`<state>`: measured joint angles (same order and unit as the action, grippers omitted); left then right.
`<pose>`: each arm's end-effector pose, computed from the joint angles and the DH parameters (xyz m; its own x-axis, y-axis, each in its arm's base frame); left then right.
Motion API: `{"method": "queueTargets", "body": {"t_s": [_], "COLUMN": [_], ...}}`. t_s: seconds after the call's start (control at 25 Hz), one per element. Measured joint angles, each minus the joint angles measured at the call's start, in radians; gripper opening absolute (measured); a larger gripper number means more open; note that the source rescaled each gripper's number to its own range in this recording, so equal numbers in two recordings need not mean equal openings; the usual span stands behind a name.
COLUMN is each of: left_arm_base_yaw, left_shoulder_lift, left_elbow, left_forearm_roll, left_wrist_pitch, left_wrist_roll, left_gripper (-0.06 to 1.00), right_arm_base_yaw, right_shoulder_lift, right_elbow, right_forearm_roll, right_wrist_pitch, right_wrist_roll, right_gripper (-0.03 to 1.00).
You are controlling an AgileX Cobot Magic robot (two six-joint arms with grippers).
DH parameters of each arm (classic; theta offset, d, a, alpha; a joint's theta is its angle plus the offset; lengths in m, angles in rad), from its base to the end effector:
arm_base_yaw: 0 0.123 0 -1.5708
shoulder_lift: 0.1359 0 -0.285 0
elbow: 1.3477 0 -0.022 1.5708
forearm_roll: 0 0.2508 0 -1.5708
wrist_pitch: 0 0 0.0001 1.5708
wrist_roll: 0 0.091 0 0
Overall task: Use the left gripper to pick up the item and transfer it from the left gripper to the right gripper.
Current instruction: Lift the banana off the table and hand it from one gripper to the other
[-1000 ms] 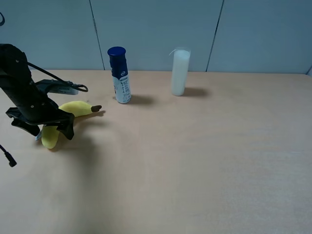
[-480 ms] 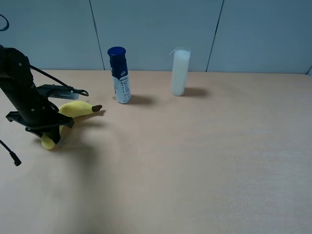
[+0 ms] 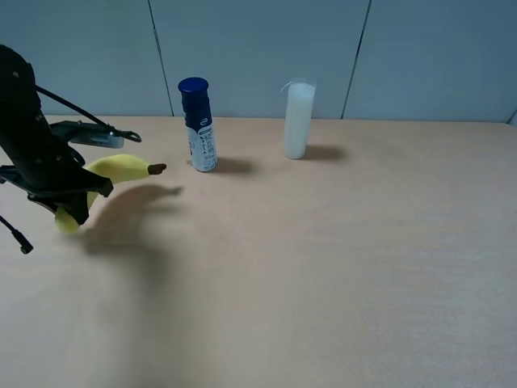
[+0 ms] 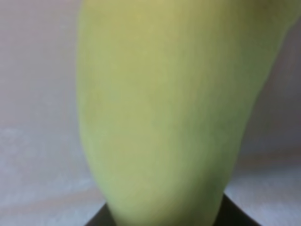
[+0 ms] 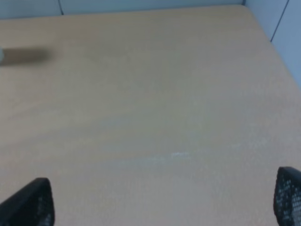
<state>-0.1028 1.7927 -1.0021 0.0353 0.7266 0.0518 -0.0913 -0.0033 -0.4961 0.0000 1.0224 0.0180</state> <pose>0.3165 -0.0305 0.1544 -0.9741 0.1790 -0.1384 0.1759 0.9838 0.0341 -0.0033 0.0003 0.2793 -0.4187 0.0564 -0.9064 0.0987 0.9950 0.0163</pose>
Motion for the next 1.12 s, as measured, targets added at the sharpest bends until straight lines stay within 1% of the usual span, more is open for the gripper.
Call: {"method": "queueTargets", "body": {"t_s": [0.32, 0.56, 0.8, 0.92, 1.12], "left_arm_base_yaw": [-0.002, -0.002, -0.008, -0.043, -0.168], "left_shoulder_lift": [-0.170, -0.271, -0.312, -0.317, -0.317], "left_elbow": [-0.020, -0.021, -0.021, -0.021, -0.021], "left_forearm_roll": [0.001, -0.001, -0.020, -0.019, -0.021], "left_wrist_pitch": [0.168, 0.239, 0.297, 0.307, 0.306], "left_wrist_roll": [0.009, 0.046, 0.087, 0.092, 0.113], "left_gripper": [0.00, 0.00, 0.00, 0.00, 0.00], "right_arm_base_yaw": [0.000, 0.000, 0.000, 0.000, 0.000], "right_shoulder_lift": [0.000, 0.000, 0.000, 0.000, 0.000], "right_elbow": [0.000, 0.000, 0.000, 0.000, 0.000], "right_forearm_roll": [0.000, 0.000, 0.000, 0.000, 0.000], "right_wrist_pitch": [0.000, 0.000, 0.000, 0.000, 0.000], "right_wrist_roll": [0.000, 0.000, 0.000, 0.000, 0.000], "right_gripper": [1.00, 1.00, 1.00, 1.00, 1.00]}}
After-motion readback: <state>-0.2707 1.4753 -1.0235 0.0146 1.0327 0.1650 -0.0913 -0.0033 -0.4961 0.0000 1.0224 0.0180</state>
